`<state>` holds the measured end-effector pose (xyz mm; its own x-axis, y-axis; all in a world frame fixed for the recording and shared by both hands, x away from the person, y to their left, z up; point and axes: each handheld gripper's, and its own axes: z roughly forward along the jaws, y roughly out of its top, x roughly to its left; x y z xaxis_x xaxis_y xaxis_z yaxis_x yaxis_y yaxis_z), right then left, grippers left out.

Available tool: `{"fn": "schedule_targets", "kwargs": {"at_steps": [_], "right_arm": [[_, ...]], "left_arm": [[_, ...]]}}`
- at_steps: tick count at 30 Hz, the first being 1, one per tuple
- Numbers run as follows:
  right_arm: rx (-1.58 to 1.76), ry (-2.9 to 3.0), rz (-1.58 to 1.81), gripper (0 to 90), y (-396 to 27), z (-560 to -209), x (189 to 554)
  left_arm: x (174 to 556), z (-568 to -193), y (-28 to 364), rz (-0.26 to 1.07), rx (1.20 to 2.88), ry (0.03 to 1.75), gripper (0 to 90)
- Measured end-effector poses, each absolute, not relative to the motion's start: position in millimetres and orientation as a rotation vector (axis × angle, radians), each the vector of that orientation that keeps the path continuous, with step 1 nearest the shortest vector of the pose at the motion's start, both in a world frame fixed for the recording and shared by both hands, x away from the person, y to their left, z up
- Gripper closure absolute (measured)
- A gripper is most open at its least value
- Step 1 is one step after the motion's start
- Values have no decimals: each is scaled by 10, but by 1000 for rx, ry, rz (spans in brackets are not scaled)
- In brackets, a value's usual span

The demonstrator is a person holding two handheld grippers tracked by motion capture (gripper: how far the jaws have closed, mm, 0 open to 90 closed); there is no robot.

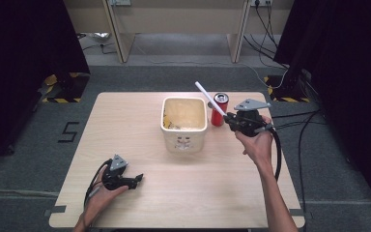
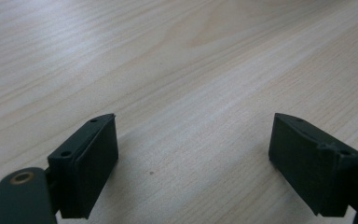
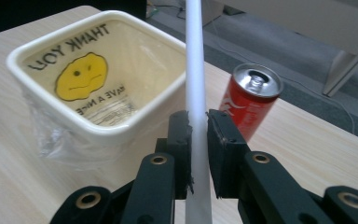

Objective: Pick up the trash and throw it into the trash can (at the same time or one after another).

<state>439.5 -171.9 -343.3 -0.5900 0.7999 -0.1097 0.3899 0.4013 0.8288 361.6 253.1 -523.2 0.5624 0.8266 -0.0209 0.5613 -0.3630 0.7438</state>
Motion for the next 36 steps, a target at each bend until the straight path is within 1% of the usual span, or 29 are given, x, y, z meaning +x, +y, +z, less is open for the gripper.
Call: {"fn": "schedule_targets", "kwargs": {"at_steps": [16,24,36], "right_arm": [[888,2318,1060,795,-1291,-3508,4360],[848,2384,1018,794,-1108,-3545,4401],[859,2433,928,792,-989,-3570,4510]], "left_arm": [[3616,-5235,2529,469,2066,1109,148],[3616,-5235,2528,469,2064,1110,149],[3615,-5234,2528,469,2066,1110,149]]}}
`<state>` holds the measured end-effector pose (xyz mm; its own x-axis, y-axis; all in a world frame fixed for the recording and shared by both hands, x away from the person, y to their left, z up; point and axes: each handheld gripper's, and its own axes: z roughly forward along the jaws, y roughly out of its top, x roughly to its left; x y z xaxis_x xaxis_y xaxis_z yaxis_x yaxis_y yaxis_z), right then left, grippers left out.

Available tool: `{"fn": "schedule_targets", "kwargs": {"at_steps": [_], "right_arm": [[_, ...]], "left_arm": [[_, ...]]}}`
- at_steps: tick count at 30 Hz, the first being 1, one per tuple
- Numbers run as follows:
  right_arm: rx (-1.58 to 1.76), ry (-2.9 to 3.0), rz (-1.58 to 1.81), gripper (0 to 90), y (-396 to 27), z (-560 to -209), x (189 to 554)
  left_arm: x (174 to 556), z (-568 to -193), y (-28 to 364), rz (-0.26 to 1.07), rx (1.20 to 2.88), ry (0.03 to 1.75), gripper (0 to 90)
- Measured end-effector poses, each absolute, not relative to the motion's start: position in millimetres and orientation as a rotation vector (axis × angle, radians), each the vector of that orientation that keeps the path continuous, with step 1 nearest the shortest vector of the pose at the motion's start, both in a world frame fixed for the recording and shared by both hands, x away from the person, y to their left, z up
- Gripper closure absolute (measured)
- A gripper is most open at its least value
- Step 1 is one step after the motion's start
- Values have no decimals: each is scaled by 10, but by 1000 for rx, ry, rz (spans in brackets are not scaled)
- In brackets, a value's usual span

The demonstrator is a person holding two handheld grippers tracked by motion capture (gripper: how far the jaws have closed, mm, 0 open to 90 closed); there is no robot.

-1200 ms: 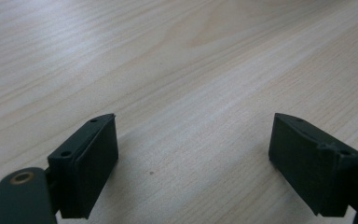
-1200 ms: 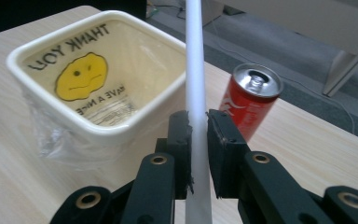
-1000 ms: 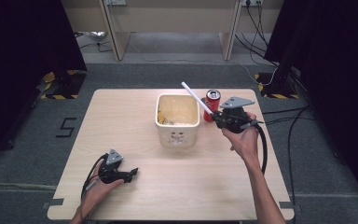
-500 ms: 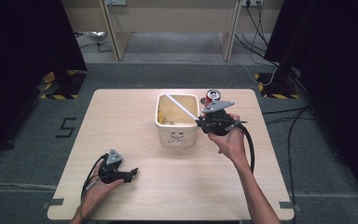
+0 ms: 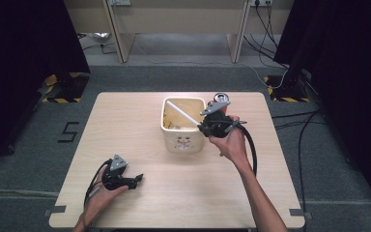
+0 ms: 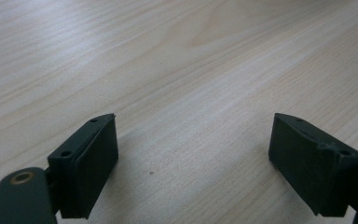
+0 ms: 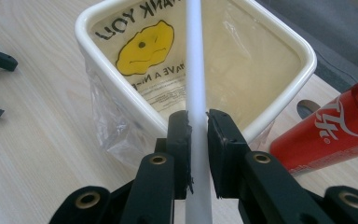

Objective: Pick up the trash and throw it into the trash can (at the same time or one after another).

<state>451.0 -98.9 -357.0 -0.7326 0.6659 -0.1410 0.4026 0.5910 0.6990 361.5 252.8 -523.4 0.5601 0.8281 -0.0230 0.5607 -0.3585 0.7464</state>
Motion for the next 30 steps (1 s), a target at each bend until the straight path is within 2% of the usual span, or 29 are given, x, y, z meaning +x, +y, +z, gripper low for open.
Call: {"fn": "schedule_targets", "kwargs": {"at_steps": [11,21,25,30], "right_arm": [[877,2435,911,776,-907,-3554,4572],[935,2361,1001,448,-968,-3398,4567],[972,2292,1038,365,-1088,-3330,4582],[1034,2199,1009,307,-1273,-3333,4652]], "left_arm": [[3616,-5234,2529,467,2065,1110,149],[3616,-5234,2529,467,2065,1110,149],[3616,-5234,2529,468,2065,1109,149],[3615,-5234,2529,468,2065,1110,149]]}}
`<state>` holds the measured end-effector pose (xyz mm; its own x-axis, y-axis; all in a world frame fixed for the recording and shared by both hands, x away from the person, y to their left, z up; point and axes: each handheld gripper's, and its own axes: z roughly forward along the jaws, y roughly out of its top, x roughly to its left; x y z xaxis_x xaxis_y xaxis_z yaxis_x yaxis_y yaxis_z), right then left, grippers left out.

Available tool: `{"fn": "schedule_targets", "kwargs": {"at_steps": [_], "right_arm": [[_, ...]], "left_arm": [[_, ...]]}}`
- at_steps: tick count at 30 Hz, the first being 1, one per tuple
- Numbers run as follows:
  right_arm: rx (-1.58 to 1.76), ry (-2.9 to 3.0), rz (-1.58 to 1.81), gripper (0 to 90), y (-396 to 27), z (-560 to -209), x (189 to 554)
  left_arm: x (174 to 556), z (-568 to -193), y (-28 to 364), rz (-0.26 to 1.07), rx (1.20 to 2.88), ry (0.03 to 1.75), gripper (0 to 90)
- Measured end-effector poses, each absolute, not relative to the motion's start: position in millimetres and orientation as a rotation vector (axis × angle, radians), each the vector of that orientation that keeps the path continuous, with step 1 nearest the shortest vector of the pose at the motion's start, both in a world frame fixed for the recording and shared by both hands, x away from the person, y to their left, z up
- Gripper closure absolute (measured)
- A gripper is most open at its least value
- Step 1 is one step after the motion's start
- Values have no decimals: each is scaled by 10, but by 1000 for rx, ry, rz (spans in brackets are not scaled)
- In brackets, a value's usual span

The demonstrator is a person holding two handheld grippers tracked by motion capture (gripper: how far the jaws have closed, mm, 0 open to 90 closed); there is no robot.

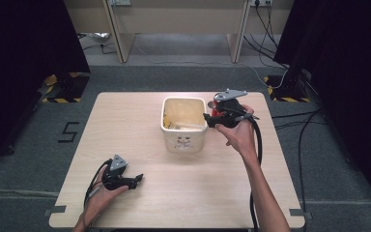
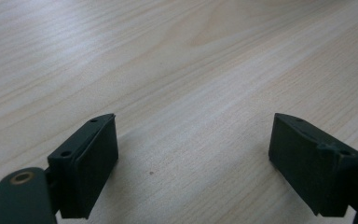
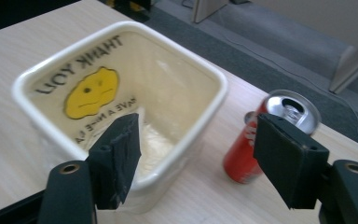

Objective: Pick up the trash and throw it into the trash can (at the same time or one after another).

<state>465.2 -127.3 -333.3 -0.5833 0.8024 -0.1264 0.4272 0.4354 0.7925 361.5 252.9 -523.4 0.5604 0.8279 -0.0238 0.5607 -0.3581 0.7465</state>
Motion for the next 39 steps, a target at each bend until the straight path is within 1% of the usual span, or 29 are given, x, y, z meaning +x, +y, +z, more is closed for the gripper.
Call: {"fn": "schedule_targets", "kwargs": {"at_steps": [3,7,10,13,23,39], "right_arm": [[1070,2162,1014,280,-1347,-3379,4689],[1110,2131,1017,275,-1426,-3448,4737],[1145,2104,1012,230,-1473,-3506,4767],[1156,2082,1022,205,-1521,-3554,4804],[1229,2029,1022,196,-1654,-3713,4928],[1282,1984,997,184,-1725,-3909,5112]], "left_arm": [[3615,-5234,2528,468,2065,1110,148],[3616,-5236,2529,468,2064,1109,148],[3615,-5234,2529,468,2066,1110,149],[3616,-5235,2528,469,2065,1109,148],[3615,-5234,2529,469,2066,1110,148],[3616,-5235,2529,469,2065,1109,148]]}}
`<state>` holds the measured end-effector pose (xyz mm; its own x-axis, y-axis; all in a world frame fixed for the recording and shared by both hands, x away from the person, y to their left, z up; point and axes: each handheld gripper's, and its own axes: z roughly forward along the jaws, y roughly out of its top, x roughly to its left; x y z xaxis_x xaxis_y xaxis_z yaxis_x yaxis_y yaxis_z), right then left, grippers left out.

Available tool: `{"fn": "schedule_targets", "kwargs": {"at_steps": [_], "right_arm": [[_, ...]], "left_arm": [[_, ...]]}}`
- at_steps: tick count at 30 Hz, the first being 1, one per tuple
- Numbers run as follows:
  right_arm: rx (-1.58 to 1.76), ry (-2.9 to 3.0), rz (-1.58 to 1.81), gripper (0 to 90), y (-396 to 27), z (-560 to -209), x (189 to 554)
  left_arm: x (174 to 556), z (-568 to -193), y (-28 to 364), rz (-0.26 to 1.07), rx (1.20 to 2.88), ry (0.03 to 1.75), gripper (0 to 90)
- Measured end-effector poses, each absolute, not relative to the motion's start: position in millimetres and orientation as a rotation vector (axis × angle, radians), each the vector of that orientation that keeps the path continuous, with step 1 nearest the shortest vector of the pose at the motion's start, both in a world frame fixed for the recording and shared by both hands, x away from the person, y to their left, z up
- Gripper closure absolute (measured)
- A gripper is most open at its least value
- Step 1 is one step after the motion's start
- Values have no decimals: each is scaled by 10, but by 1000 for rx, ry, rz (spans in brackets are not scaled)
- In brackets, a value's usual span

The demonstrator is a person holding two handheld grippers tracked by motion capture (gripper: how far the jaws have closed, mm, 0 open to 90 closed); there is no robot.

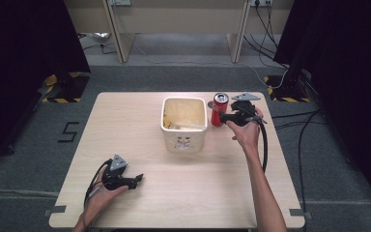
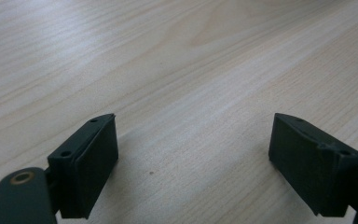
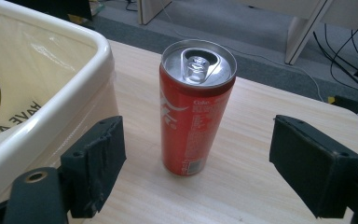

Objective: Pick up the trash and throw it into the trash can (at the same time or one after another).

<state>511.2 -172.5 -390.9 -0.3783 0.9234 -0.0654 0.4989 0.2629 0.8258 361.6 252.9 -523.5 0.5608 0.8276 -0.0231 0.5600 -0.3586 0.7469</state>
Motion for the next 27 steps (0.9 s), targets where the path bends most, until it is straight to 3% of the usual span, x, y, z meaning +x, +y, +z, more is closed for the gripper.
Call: {"fn": "schedule_targets", "kwargs": {"at_steps": [27], "right_arm": [[1346,1966,1010,190,-1611,-4393,5507]], "left_arm": [[3616,-5234,2530,466,2065,1110,150]]}}
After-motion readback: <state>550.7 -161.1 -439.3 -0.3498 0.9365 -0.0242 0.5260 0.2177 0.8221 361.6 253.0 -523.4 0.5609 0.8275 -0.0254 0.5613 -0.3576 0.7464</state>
